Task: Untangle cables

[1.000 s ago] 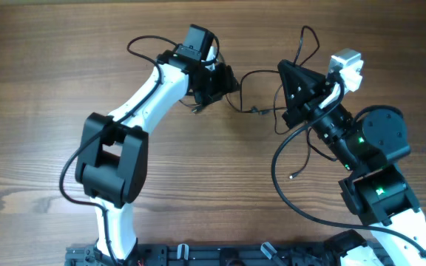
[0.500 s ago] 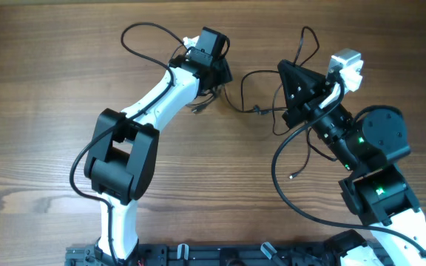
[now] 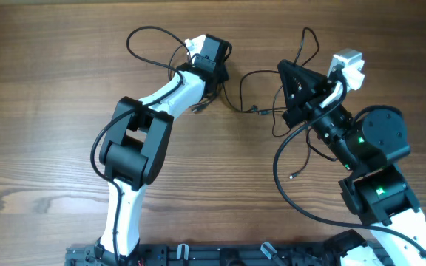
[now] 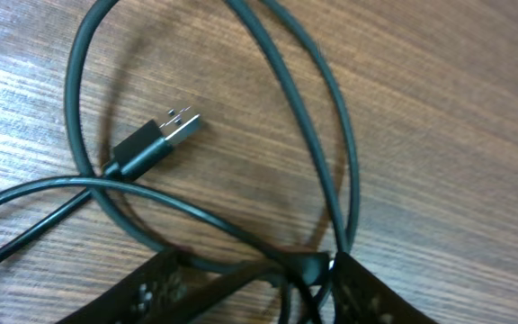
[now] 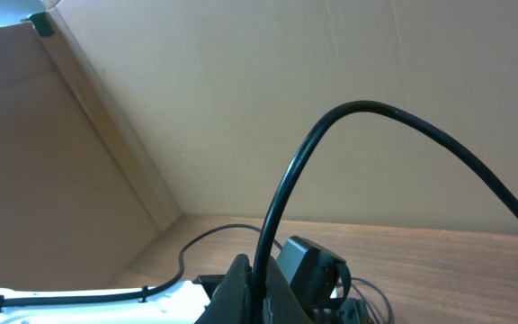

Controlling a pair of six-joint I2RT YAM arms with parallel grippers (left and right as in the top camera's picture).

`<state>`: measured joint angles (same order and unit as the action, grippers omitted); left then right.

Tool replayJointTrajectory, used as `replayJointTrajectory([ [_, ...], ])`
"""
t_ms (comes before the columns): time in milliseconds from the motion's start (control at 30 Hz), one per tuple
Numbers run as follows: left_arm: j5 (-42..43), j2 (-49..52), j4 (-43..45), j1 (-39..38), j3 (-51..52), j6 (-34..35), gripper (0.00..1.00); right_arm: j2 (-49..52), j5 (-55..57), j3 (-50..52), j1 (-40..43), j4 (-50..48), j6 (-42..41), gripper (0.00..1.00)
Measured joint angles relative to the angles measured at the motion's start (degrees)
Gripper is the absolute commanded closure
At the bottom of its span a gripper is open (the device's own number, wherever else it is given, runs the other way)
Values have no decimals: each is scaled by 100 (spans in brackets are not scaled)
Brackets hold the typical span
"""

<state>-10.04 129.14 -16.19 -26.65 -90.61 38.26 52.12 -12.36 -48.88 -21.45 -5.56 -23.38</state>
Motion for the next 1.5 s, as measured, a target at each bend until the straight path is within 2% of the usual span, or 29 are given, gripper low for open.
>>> replayJointTrajectory([
  [33, -2, 2, -22, -9, 0, 0, 66, 0, 0, 0, 0, 0, 0, 96],
  [67, -4, 0, -173, -28, -2, -13, 89, 0, 0, 0, 0, 0, 0, 96],
  [100, -81, 0, -369, -74, -17, -24, 96, 0, 0, 0, 0, 2, 0, 96],
  [133, -120, 0, -601, -85, -61, -20, 96, 0, 0, 0, 0, 0, 0, 96],
  [200, -192, -90, -1766, -85, -197, -44, 96, 0, 0, 0, 0, -2, -2, 96],
  [267, -221, -153, -2485, -85, -251, -44, 96, 0, 0, 0, 0, 2, -2, 96],
  [433, -260, -229, -3713, -83, -273, -44, 96, 0, 92, -2, 0, 492, 0, 96],
  [567, -236, -280, -4151, -66, -221, -44, 96, 7, 551, 0, 2, 973, 46, 96],
  [733, 94, -348, -4135, 109, -153, -44, 96, -2, 1517, -96, 2, 109, 745, 96],
  [867, 260, -354, -4140, 247, -153, -44, 96, -13, 2876, -861, 151, 9, 1241, 96],
  [933, 267, -354, -4140, 269, -153, -44, 96, -103, 3412, -1143, 455, 129, 1394, 96],
  [1000, 267, -354, -4140, 269, -153, -44, 96, -111, 3639, -1202, 931, 713, 1451, 96],
  [1100, 267, -356, -4144, 269, -149, -44, 96, 308, 3731, -1202, 1792, 1237, 1473, 96],
  [1233, 308, -358, -4148, 269, -149, -44, 96, 1045, 3027, -1279, 3049, 1657, 1274, 96],
  [1400, 439, -358, -4166, 278, -149, -44, 96, 2192, 2035, -2269, 4465, 3051, 903, 96],
  [1500, 459, -358, -4170, 278, -149, -44, 96, 2811, 1644, -2428, 4972, 3958, 673, 96],
])
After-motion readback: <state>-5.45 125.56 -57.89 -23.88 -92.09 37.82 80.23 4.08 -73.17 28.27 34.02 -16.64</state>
